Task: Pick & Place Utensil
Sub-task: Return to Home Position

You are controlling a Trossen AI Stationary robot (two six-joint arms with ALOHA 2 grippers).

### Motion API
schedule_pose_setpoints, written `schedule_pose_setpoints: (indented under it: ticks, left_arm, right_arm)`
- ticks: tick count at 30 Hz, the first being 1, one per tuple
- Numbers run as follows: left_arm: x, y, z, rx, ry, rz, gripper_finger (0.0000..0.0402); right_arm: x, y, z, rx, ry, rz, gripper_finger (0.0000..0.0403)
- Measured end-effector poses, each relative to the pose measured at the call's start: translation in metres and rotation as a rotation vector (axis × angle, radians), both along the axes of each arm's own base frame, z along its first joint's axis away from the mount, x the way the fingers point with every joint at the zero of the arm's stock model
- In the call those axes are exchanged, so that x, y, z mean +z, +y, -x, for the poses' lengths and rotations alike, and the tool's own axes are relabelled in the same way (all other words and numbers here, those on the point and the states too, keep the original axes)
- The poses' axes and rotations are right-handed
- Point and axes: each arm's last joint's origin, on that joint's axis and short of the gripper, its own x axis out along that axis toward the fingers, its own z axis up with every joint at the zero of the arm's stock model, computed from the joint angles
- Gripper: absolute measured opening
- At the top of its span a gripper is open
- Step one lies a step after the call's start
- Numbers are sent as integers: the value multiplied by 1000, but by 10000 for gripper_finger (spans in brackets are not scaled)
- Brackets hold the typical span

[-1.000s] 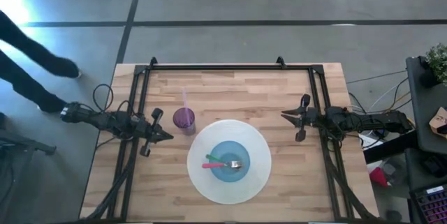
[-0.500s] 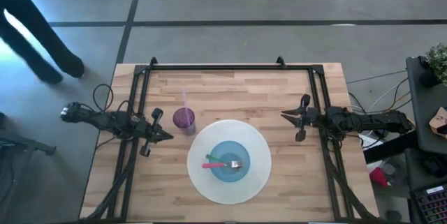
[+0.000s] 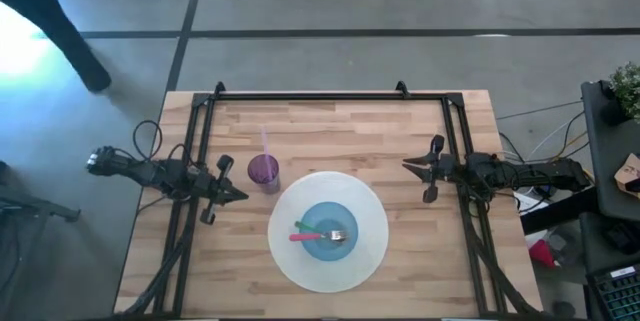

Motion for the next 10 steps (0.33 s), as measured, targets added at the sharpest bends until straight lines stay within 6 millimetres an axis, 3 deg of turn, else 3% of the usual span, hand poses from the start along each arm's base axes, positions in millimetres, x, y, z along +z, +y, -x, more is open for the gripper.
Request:
schedule_pose_setpoints:
  ticks: [10]
  left_arm:
    - [0, 0, 0, 0, 0, 0, 0]
  right_arm:
    - [0, 0, 0, 0, -2, -9, 52]
